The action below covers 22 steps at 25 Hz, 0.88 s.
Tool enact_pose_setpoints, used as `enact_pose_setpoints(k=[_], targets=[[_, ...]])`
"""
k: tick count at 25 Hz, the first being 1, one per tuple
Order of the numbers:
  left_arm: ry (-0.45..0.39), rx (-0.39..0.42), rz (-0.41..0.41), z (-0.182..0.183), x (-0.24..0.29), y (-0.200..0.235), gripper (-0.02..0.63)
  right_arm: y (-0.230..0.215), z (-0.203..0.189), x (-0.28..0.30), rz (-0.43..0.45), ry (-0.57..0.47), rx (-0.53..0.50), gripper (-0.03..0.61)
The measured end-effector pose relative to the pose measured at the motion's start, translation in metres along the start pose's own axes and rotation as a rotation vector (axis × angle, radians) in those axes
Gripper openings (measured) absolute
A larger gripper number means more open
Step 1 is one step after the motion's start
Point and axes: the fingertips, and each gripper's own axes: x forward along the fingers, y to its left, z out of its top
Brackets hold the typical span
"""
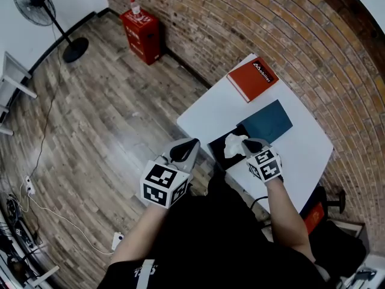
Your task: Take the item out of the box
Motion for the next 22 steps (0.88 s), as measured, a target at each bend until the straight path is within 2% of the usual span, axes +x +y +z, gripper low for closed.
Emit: enact_pose_setpoints(k=[6, 14, 17, 22], targets=[[-0.04, 0.023, 0.002, 0.013, -0.012, -0.002, 0.005, -0.008, 0.029, -0.039, -0.014, -0.143, 0.144, 0.014], [-0.068, 0.043, 0.017, 0.034, 0.006, -0.018, 0.005, -0.024, 0.06, -0.081, 0.049, -0.324, 0.217, 0.012], [-0.073, 0.068, 0.013, 0.046, 0.022, -0.028, 0.005, -0.036, 0.061, -0.102, 0.066, -0.381, 0.235, 0.012], [-0.107, 0.099, 0.032, 0.073, 0.049, -0.05, 0.005, -0.065, 0.038, -0.131, 0.074, -0.417, 0.283, 0.012]])
